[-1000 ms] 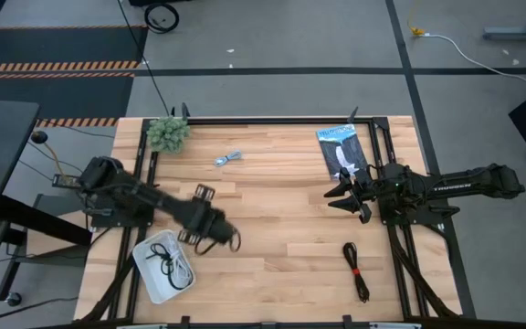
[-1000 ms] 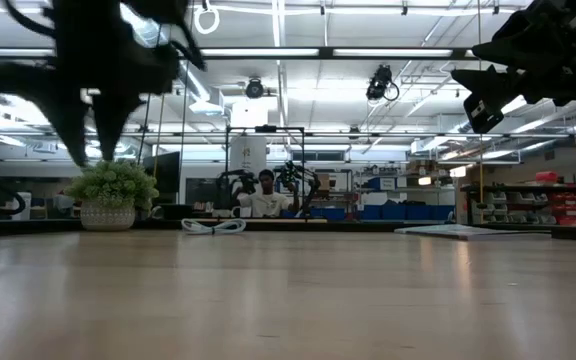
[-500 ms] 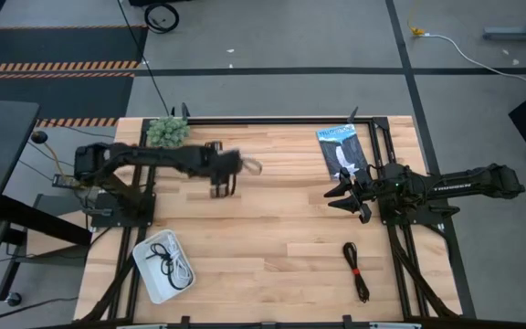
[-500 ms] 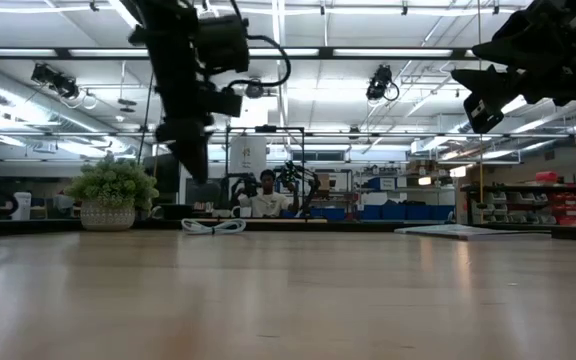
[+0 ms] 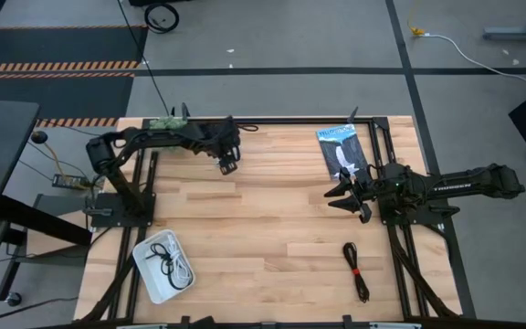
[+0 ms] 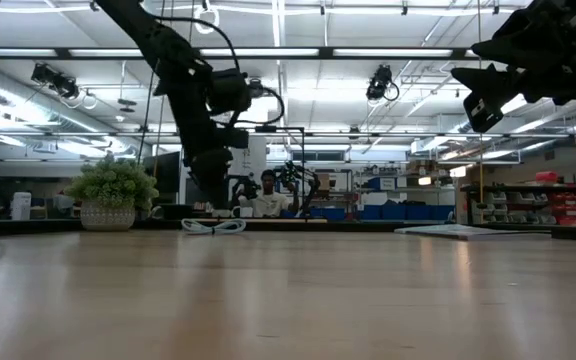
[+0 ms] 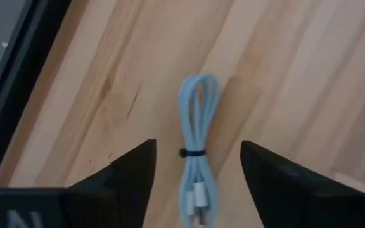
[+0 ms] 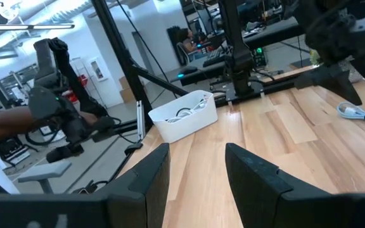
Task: Pick and place USB-C Cables
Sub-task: Put the gray usb cable into the white bin
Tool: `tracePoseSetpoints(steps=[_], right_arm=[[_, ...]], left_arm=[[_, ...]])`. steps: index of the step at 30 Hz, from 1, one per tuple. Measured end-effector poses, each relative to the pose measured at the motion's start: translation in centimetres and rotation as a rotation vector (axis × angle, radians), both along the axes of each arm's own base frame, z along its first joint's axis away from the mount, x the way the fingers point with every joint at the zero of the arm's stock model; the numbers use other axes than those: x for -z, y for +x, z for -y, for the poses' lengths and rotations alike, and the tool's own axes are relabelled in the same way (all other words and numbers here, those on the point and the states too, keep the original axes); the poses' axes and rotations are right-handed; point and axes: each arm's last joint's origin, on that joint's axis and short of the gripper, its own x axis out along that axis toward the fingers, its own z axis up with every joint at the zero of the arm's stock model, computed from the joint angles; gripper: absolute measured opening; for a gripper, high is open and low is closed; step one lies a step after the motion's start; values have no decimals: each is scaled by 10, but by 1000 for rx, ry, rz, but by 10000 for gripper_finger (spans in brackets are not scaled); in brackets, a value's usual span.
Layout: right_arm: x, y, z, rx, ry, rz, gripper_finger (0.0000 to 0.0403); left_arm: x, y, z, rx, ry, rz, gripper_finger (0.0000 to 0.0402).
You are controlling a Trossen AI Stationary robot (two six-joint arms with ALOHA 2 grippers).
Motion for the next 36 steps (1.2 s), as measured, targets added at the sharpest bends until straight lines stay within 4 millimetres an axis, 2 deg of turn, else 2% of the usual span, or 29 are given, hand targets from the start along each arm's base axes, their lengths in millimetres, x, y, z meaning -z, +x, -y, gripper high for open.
tracePoseSetpoints(steps=[6, 15, 20, 27, 33, 36], right_arm=[[0, 0, 0, 0, 0, 0, 159], [0, 0, 0, 0, 0, -1, 159], [0, 0, 0, 0, 0, -1, 159], [0, 0, 0, 0, 0, -1, 159], [0, 0, 0, 0, 0, -1, 159], [0, 0, 0, 0, 0, -1, 159]], left_arm=[[17, 2, -9, 55, -36, -28, 257], [42, 4, -14, 69, -76, -92, 211], [42, 4, -13, 89, -74, -98, 159], [42, 4, -13, 102, -60, -108, 61], [37, 7, -1, 139, -65, -121, 56], [24, 9, 11, 185, -48, -104, 56]])
